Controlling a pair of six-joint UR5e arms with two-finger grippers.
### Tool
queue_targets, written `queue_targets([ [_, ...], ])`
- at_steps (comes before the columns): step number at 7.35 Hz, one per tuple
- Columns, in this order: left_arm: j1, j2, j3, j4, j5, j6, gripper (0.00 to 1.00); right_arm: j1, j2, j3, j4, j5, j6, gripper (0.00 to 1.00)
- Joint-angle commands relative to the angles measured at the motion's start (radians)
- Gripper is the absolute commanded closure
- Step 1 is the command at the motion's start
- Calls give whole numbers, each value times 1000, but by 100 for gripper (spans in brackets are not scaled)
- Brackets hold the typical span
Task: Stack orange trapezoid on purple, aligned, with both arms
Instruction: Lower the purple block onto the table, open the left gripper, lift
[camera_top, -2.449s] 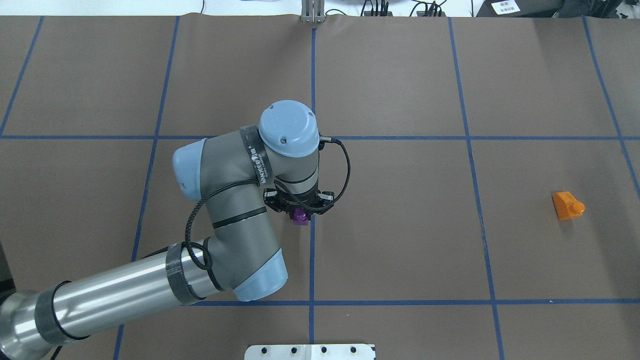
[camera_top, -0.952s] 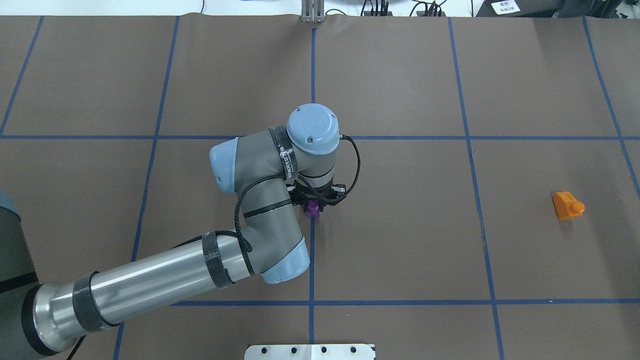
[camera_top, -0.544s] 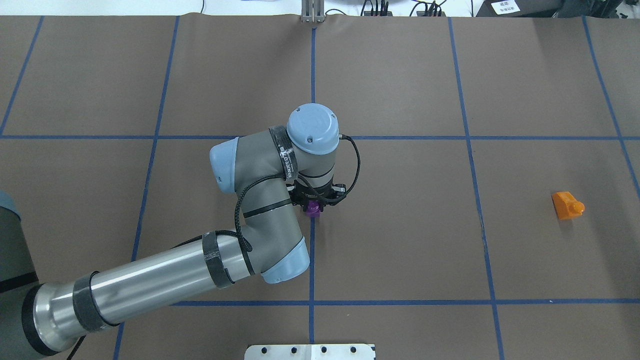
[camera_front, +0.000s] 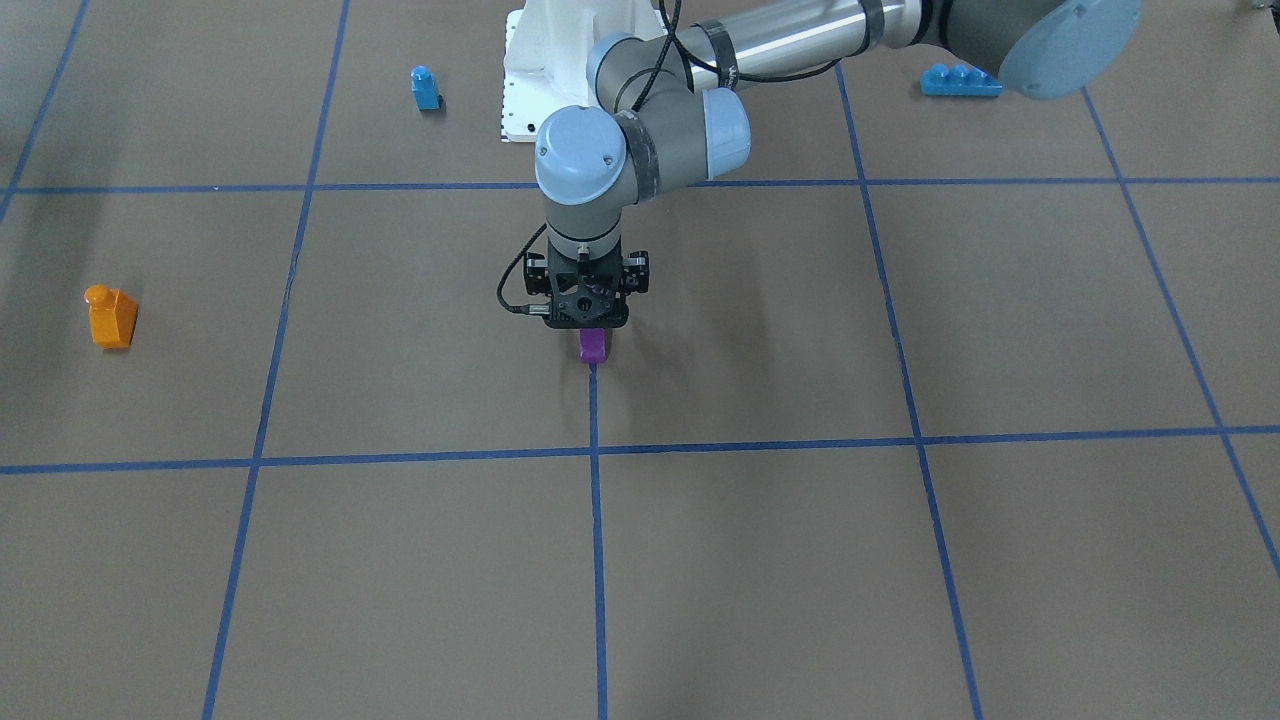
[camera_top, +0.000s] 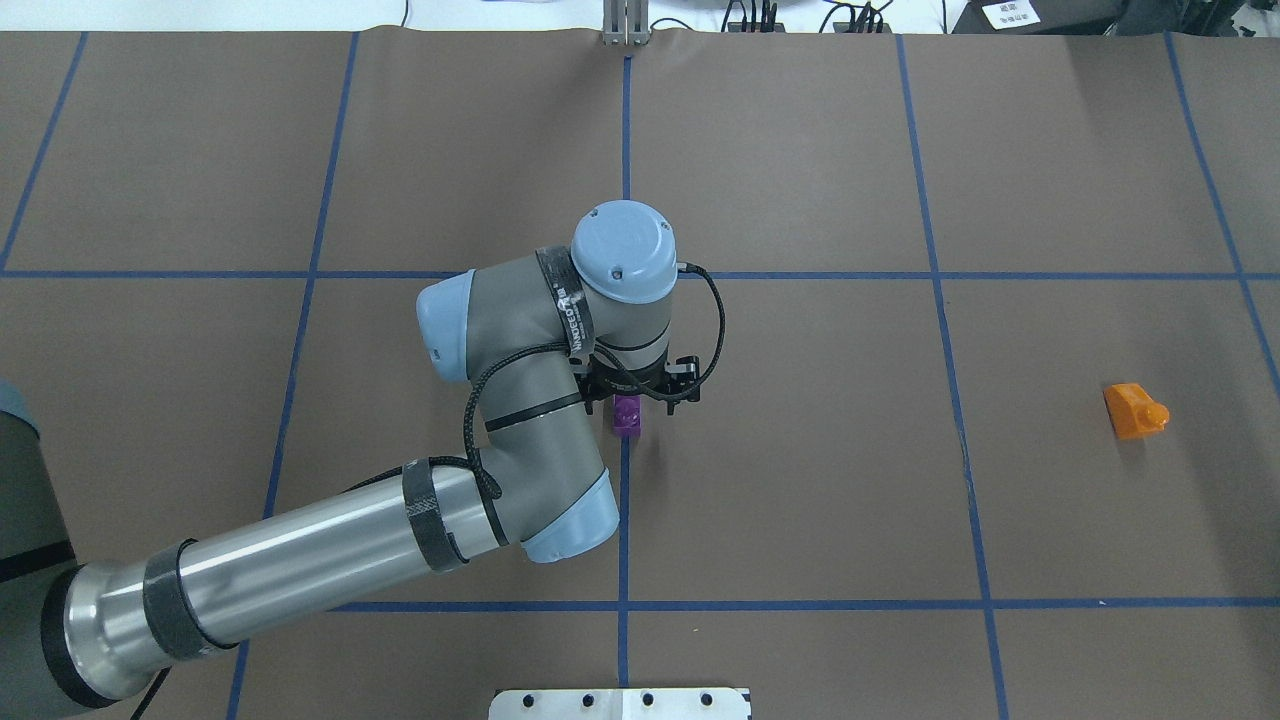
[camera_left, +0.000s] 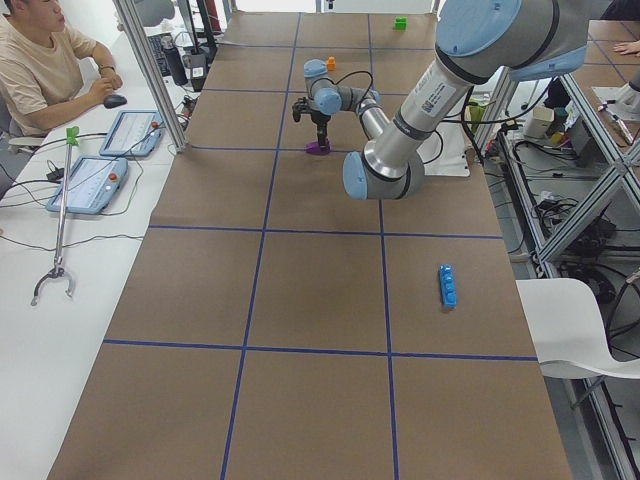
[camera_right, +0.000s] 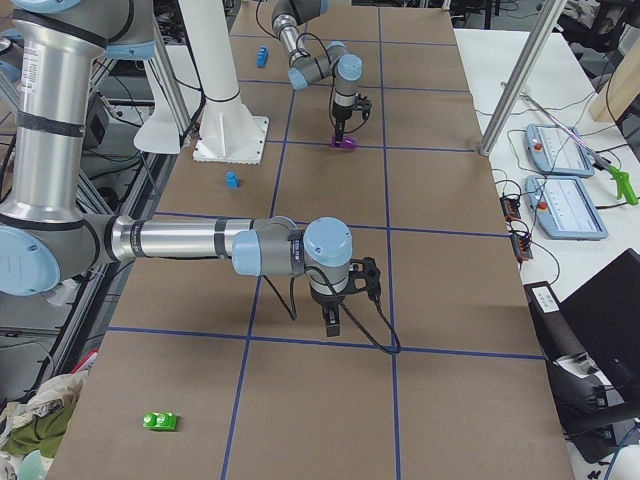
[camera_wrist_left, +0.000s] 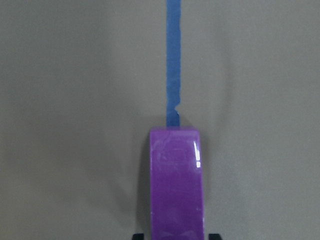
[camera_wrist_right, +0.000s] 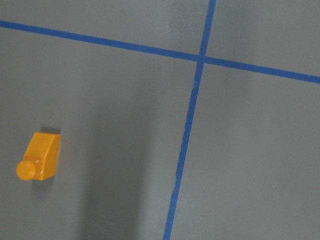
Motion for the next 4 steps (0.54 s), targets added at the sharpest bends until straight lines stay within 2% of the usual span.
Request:
queue_targets([
  [1,-41,1,-107,32,-8,2,0,-15,4,3,0,8,1,0],
  [2,-68,6,-179,112,-10,8,0,-58,5,3,29,34,2,0],
  [3,-99,12,-238,184,-36,17,0,-98,5,0,84,52,81,0],
  [4,-116,18,-250,192,-53,16,0,-211,7,9,130,42,216,0],
])
